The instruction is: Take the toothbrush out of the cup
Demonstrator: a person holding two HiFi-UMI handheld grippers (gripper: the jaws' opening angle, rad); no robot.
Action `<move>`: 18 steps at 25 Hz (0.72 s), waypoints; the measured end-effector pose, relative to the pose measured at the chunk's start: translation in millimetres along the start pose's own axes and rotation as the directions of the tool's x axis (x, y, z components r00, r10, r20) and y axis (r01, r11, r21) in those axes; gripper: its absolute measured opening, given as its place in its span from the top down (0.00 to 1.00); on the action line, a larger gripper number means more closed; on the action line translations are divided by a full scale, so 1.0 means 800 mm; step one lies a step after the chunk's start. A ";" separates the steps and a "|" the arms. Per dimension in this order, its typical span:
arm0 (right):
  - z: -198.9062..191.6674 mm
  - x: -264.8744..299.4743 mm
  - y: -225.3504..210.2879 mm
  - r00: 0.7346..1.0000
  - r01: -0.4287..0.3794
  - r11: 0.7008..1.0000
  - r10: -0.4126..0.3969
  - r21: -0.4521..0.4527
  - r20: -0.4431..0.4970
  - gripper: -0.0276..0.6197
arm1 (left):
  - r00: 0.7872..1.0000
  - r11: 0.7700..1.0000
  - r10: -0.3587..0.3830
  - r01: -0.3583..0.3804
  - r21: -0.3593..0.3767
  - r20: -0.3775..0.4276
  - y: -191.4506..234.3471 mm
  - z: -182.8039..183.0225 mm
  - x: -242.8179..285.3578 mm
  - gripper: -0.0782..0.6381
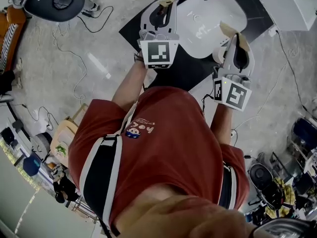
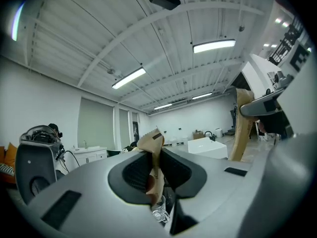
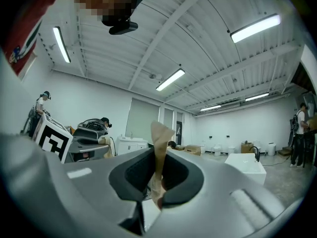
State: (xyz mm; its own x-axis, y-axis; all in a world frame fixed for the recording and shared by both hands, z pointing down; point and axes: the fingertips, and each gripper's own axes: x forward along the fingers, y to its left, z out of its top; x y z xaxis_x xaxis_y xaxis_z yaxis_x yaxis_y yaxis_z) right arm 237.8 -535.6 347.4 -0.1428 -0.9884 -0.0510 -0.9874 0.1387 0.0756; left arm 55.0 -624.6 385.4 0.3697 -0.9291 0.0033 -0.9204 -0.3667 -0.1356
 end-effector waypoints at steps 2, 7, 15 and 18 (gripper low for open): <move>0.006 -0.013 -0.006 0.999 -0.010 1.000 0.010 0.014 0.031 0.91 | 1.000 1.000 0.009 -0.009 0.002 0.011 -0.011 0.012 -0.019 0.81; 0.022 -0.050 -0.016 0.994 -0.047 0.998 0.043 0.034 0.103 0.91 | 0.998 0.999 0.047 -0.048 0.014 0.034 -0.035 0.034 -0.073 0.81; 0.023 -0.139 -0.043 0.987 -0.080 0.996 0.076 0.026 0.140 0.91 | 0.992 0.994 0.108 -0.109 0.017 0.061 -0.099 0.058 -0.168 0.81; 0.021 -0.167 -0.040 0.987 -0.087 0.996 0.082 0.031 0.141 0.91 | 0.994 0.994 0.103 -0.104 0.024 0.045 -0.115 0.058 -0.204 0.81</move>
State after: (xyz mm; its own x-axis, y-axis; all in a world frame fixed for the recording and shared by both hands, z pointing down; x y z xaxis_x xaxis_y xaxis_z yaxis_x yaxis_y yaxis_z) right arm 287.6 -406.6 334.7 -0.2310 -0.9553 -0.1845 -0.9729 0.2258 0.0489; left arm 85.3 -437.5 351.6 0.2786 -0.9588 -0.0550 -0.9505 -0.2670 -0.1588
